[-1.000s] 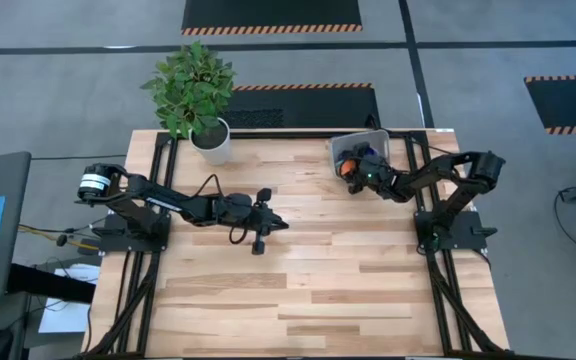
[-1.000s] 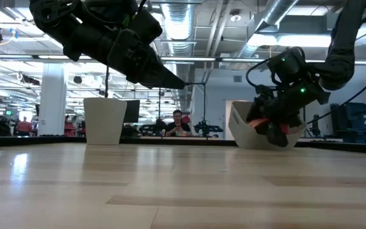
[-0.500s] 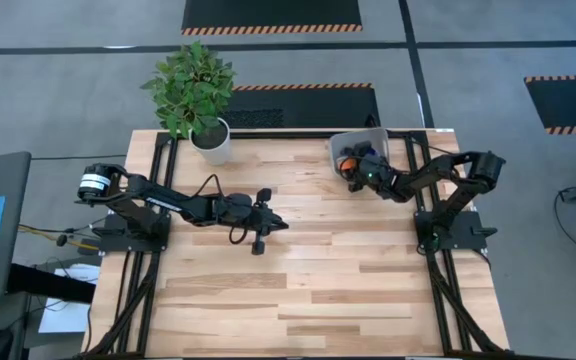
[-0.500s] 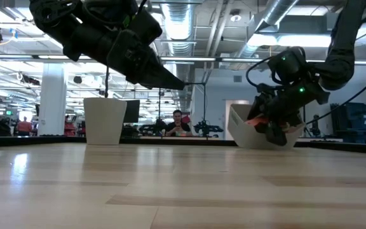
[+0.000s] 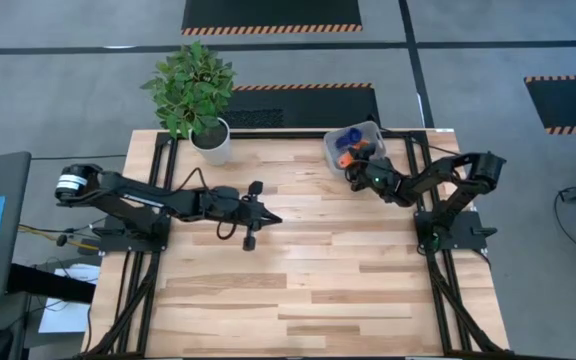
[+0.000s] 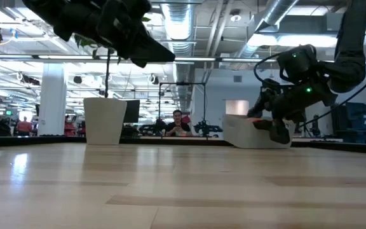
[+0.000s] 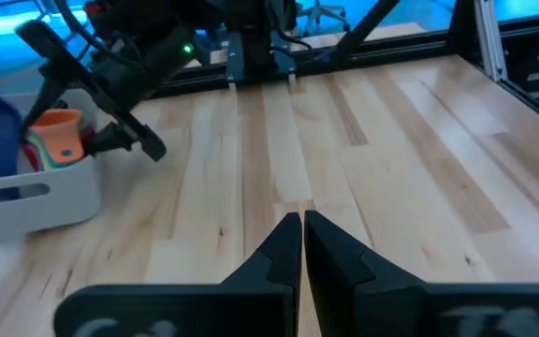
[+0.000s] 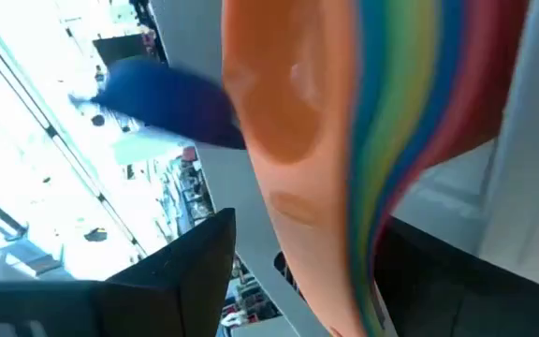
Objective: Nest measuring cups in basket
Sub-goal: Put the stacked measuring cups into the gray bin
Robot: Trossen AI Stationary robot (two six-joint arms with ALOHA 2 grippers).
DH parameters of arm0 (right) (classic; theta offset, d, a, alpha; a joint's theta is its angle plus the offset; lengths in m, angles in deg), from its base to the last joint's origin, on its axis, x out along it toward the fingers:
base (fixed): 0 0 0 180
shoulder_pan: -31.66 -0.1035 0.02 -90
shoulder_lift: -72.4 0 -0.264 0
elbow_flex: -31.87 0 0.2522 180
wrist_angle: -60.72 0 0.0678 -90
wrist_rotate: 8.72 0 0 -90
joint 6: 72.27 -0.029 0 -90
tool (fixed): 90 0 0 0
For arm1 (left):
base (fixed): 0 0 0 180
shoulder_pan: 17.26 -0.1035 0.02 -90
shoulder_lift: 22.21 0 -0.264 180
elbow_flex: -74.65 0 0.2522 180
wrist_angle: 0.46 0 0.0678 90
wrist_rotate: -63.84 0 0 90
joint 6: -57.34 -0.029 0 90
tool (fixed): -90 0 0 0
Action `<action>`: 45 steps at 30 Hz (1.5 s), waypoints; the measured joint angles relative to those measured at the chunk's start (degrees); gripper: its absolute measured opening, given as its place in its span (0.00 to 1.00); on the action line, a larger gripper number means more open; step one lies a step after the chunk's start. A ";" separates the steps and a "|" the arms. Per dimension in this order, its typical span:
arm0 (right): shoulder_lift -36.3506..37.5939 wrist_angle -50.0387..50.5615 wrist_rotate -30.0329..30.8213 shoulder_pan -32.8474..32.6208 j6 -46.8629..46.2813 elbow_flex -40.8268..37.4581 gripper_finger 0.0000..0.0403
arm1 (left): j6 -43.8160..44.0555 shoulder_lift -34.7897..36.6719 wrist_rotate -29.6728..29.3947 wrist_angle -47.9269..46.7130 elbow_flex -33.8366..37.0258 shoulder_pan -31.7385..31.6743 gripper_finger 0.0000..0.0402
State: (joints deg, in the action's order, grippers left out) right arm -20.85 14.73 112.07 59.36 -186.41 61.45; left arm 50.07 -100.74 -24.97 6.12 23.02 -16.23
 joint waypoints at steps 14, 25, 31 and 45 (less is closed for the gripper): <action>-0.04 -2.71 0.86 -1.51 1.41 -1.43 0.65 | -0.18 0.68 -0.13 -0.34 0.00 0.74 0.02; -0.04 -2.51 6.33 -4.53 4.42 -1.41 0.65 | -0.53 0.68 -0.49 -1.41 0.00 0.74 0.02; -0.06 -7.84 11.51 -6.63 8.14 -1.40 0.65 | -0.53 0.68 -0.52 -1.27 0.00 0.74 0.02; -0.04 -10.40 11.08 -8.05 10.14 1.02 0.65 | -0.39 0.66 -0.52 -0.30 0.00 0.74 0.02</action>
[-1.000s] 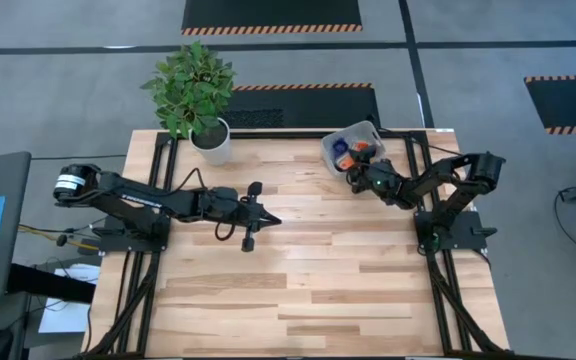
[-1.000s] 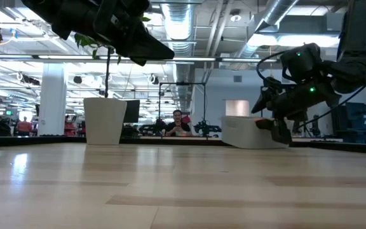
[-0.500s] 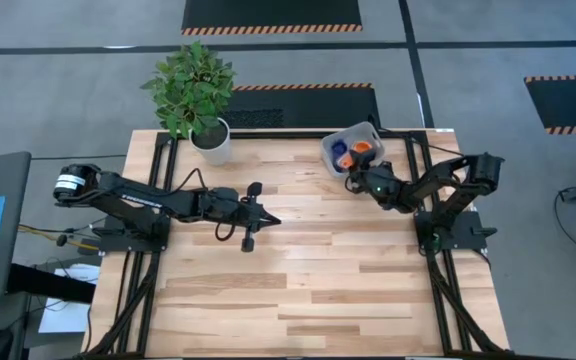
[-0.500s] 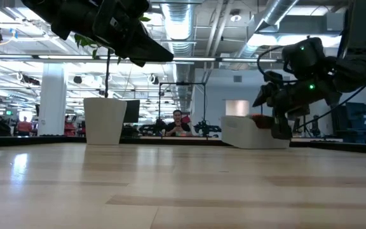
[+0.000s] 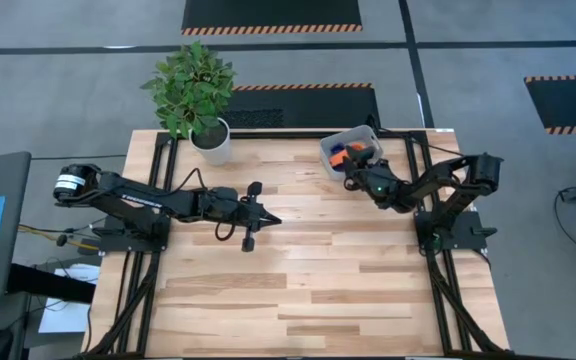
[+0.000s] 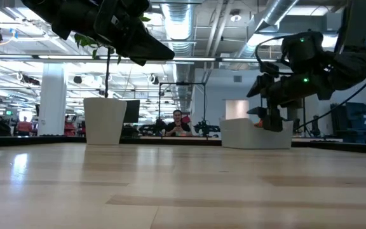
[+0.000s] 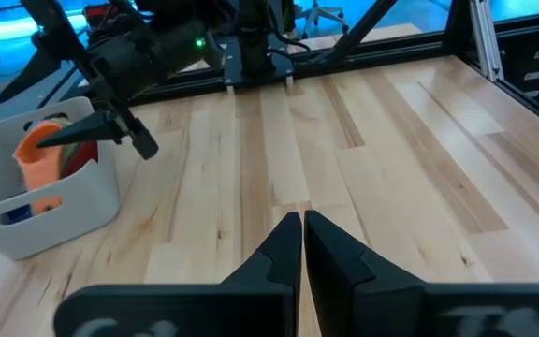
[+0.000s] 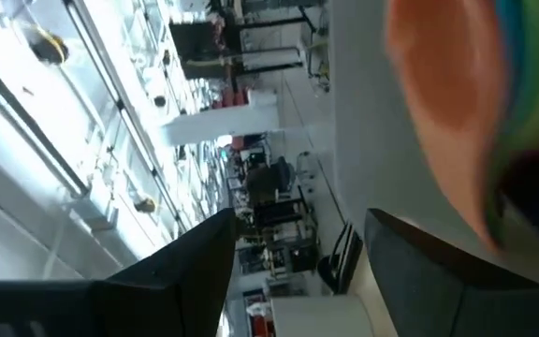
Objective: Nest measuring cups in basket
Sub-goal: Put the stacked measuring cups into the gray bin, then return to Home Position
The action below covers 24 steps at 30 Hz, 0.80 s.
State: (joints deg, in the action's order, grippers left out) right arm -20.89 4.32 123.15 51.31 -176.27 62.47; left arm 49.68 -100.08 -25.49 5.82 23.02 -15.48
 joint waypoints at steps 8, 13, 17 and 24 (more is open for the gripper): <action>0.00 4.90 -3.16 -0.31 0.97 2.47 0.65 | -0.01 0.00 0.02 0.39 0.00 0.00 0.02; 0.00 5.13 -3.69 -1.53 1.08 2.59 0.65 | -0.03 0.00 0.02 0.36 0.00 0.00 0.02; 0.00 4.92 -3.01 -2.56 1.20 2.58 0.65 | -0.03 0.33 0.02 -0.17 0.02 0.00 0.02; 0.00 -6.28 -4.65 -2.63 7.56 0.11 0.65 | -0.05 4.92 0.00 -3.50 0.07 0.00 0.02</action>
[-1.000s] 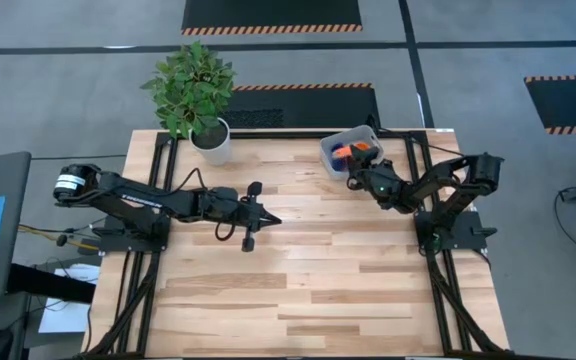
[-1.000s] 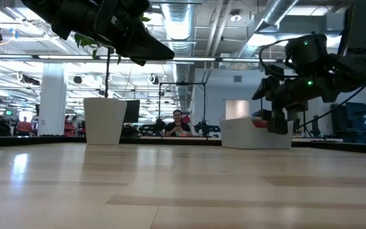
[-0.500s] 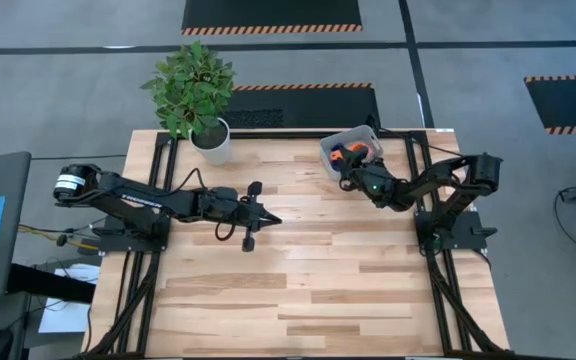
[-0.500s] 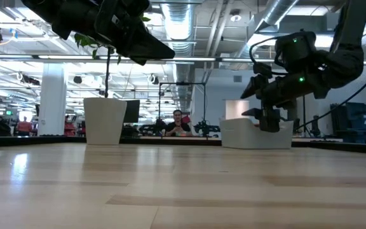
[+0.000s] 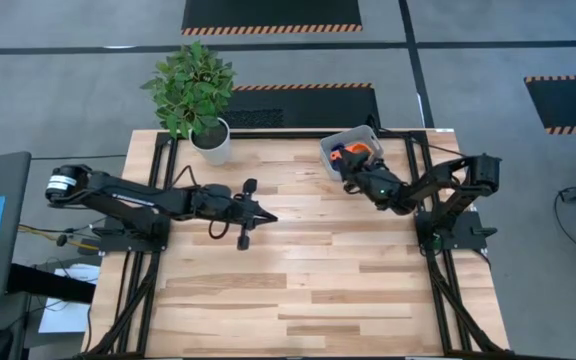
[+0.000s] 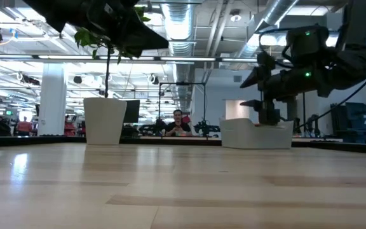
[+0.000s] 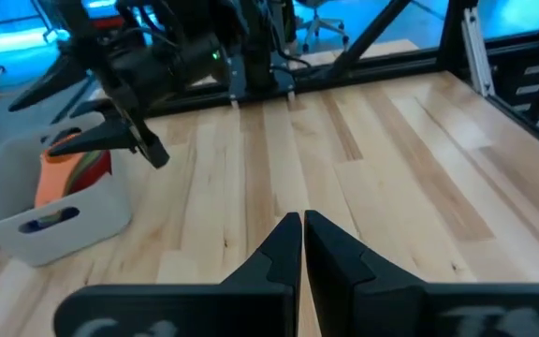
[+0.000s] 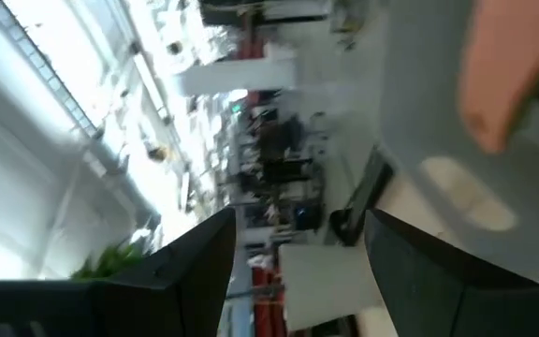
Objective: Nest measuring cups in basket
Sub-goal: Return to Home Position
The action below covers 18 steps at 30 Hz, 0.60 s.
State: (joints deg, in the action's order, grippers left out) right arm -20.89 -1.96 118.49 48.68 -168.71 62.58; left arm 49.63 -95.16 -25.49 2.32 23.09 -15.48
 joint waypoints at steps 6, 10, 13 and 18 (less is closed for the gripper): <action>0.00 -2.76 -1.10 -0.02 1.62 -2.86 0.65 | 0.02 4.57 0.00 -1.46 1.20 0.00 0.02; 0.00 -3.20 -0.83 -0.02 3.05 -3.74 0.65 | 0.00 7.07 -0.56 3.18 5.23 -0.50 0.02; 0.00 -4.07 -0.80 0.55 3.26 -3.74 0.65 | 0.07 9.37 -1.39 4.19 6.32 -1.52 0.02; -0.02 -9.68 -3.15 1.59 17.05 -2.83 0.65 | 0.73 11.88 -1.40 2.84 6.32 -1.95 0.02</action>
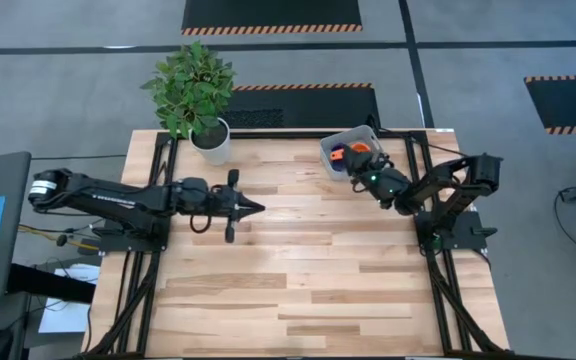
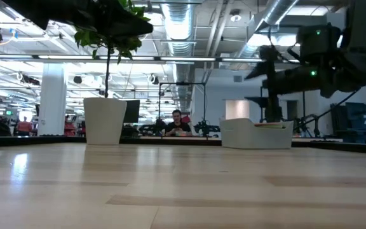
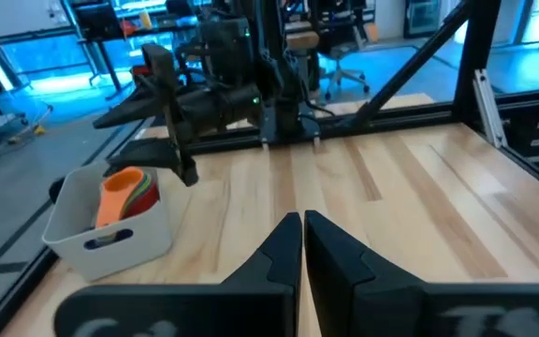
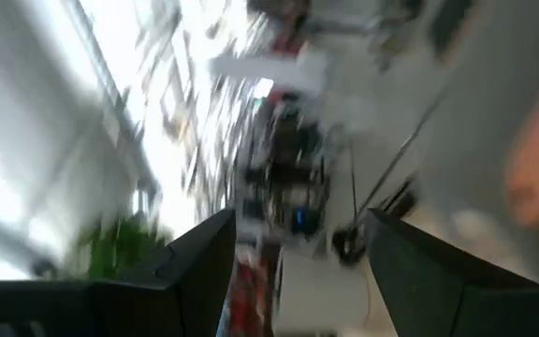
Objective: Nest measuring cups in basket
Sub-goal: Return to Home Position
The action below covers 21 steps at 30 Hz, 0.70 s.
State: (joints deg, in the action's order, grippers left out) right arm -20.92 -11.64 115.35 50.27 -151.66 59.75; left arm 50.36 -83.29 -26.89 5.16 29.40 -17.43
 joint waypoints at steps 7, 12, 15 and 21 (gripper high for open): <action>0.00 0.47 -13.96 -5.83 20.32 6.40 0.65 | -1.51 0.08 0.30 -0.29 0.00 0.07 0.02; 0.02 -0.33 -23.93 -11.07 33.97 10.60 0.65 | 0.28 1.80 1.86 7.53 2.73 0.07 0.02; 1.40 -1.55 -27.21 -13.61 39.24 11.18 0.65 | 1.99 3.73 1.93 13.74 6.86 0.07 0.02; 6.11 -0.03 -31.80 -18.79 53.11 10.89 0.65 | 1.60 9.24 0.34 15.47 10.67 0.07 0.02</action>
State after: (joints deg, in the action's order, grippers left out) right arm -14.81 -11.66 83.55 31.48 -98.55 70.64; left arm 51.96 -74.05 -26.56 20.63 40.08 -17.36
